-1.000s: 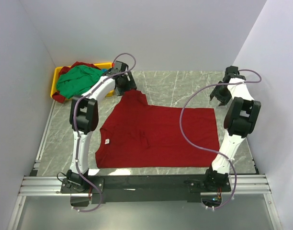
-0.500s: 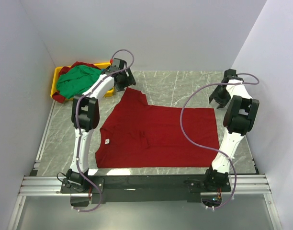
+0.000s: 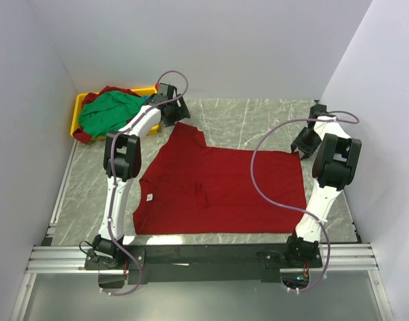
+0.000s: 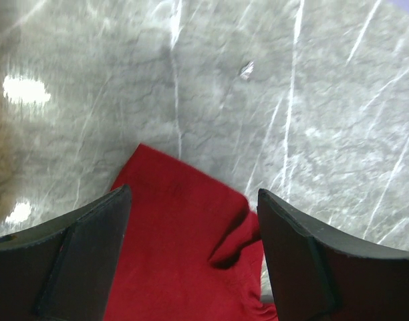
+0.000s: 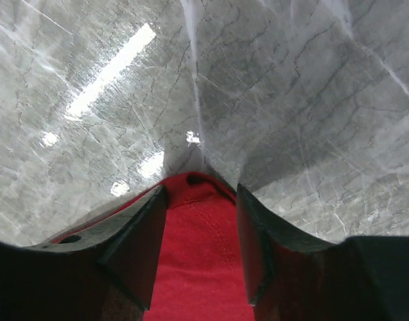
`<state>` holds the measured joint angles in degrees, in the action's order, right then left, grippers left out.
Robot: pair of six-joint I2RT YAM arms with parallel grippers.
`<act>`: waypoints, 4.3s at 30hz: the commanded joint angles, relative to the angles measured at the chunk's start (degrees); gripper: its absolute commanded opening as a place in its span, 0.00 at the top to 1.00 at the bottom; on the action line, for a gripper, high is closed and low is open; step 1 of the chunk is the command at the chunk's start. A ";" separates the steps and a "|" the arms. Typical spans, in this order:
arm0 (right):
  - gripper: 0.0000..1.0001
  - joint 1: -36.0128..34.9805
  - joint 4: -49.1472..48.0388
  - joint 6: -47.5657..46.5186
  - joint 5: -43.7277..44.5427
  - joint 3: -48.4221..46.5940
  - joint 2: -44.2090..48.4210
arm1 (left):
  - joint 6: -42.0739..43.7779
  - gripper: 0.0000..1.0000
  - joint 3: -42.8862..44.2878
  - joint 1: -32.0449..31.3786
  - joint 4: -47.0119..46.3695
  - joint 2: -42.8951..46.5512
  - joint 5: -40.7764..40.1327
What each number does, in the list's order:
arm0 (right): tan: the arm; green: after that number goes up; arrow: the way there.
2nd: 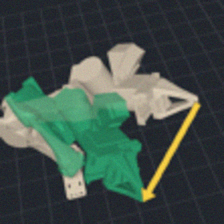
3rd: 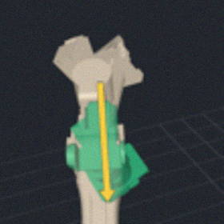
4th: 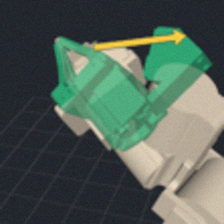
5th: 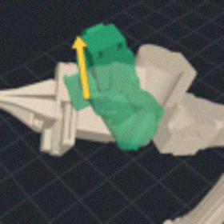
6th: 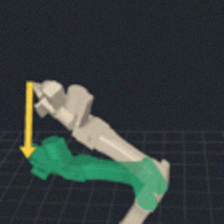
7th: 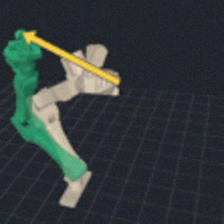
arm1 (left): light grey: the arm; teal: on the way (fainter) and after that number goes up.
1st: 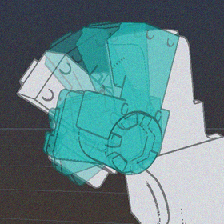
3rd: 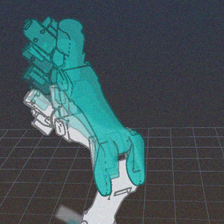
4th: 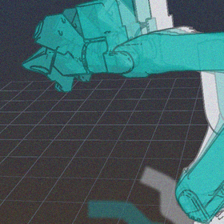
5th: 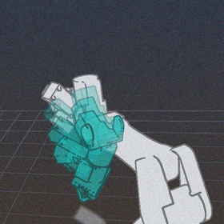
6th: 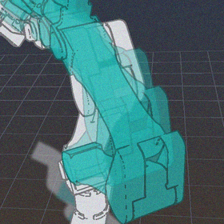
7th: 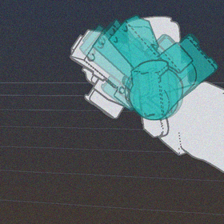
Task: Fold and stack the t-shirts
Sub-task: Fold the tshirt
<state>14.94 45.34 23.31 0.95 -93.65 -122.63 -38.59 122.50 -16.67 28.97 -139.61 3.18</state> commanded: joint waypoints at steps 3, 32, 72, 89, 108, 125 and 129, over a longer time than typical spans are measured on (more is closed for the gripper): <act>0.56 0.35 -1.04 0.25 1.33 -1.45 1.17 | 1.76 0.18 3.18 0.23 -5.24 -0.92 -0.10; 0.81 0.35 -3.42 -1.16 -0.60 1.10 0.81 | 2.64 0.36 1.96 0.06 -7.71 -4.00 -8.01; 0.91 -0.26 -3.60 -1.87 -0.77 1.80 2.83 | 4.31 1.00 -0.86 -1.97 -3.57 -2.69 -9.95; 1.00 -0.79 2.46 -1.87 -2.62 -13.31 -0.59 | 4.84 1.00 -0.34 2.87 -11.22 3.38 -1.87; 1.00 -1.76 0.71 -3.80 -2.01 -11.22 0.10 | 6.68 1.00 -22.89 4.63 -23.26 25.49 14.92; 1.00 -1.84 -3.59 -3.45 2.65 5.83 11.88 | 5.46 1.00 -58.14 -2.84 -22.21 52.68 10.89; 1.00 -1.84 -4.21 -3.10 3.62 8.65 14.52 | 4.84 1.00 -61.84 -4.60 -20.19 59.17 7.37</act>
<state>13.32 43.20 20.08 2.20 -86.59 -112.12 -33.06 62.00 -20.53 9.02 -86.65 14.04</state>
